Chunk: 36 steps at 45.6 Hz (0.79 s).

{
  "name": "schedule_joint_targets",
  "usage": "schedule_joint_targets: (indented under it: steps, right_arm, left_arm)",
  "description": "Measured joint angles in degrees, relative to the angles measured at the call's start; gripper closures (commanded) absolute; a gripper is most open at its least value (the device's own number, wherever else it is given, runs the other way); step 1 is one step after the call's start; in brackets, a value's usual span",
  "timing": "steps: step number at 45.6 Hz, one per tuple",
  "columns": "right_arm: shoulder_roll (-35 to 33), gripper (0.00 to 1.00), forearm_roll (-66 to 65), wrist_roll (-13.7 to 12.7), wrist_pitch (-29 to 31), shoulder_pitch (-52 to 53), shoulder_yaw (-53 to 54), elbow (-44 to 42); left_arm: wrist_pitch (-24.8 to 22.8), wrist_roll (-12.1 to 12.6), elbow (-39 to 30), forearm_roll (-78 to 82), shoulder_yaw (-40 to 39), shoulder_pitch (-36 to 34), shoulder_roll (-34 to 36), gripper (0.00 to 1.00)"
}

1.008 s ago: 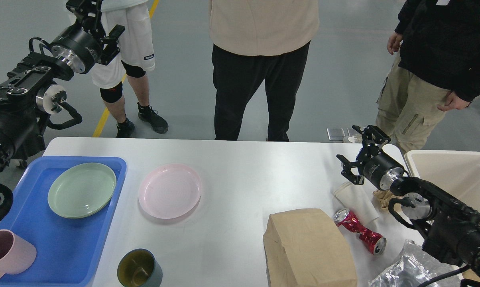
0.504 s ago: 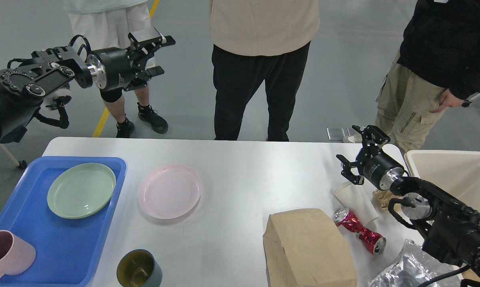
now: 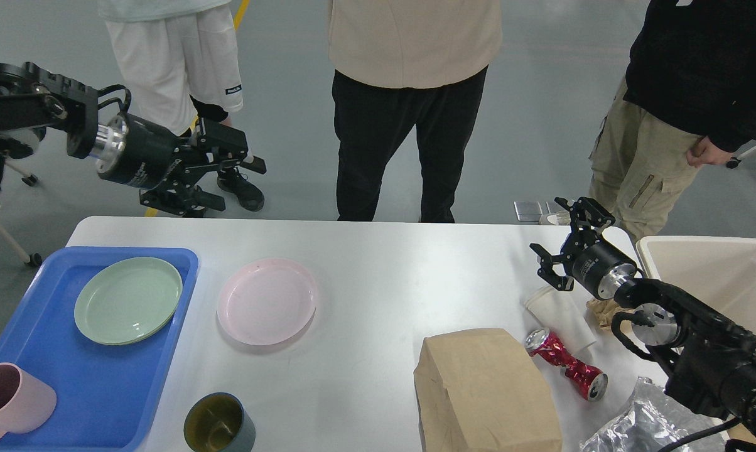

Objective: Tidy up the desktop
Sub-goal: 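Swing the left arm up and over toward the tray, then lower the left gripper down onto the dark olive mug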

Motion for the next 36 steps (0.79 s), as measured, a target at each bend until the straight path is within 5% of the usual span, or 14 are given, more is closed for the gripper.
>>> schedule_joint_targets:
  steps: [8,36]
  right_arm:
    - [0.00,0.00,0.00,0.00,0.00,0.00,0.00,0.00]
    - [0.00,0.00,0.00,0.00,0.01,0.00,0.00,0.00]
  left_arm:
    - [-6.44,0.03,-4.44,1.13,7.63,-6.93,-0.20,0.03]
    - [-6.90,1.14,-25.66,12.34,17.69,-22.42,-13.92,0.03]
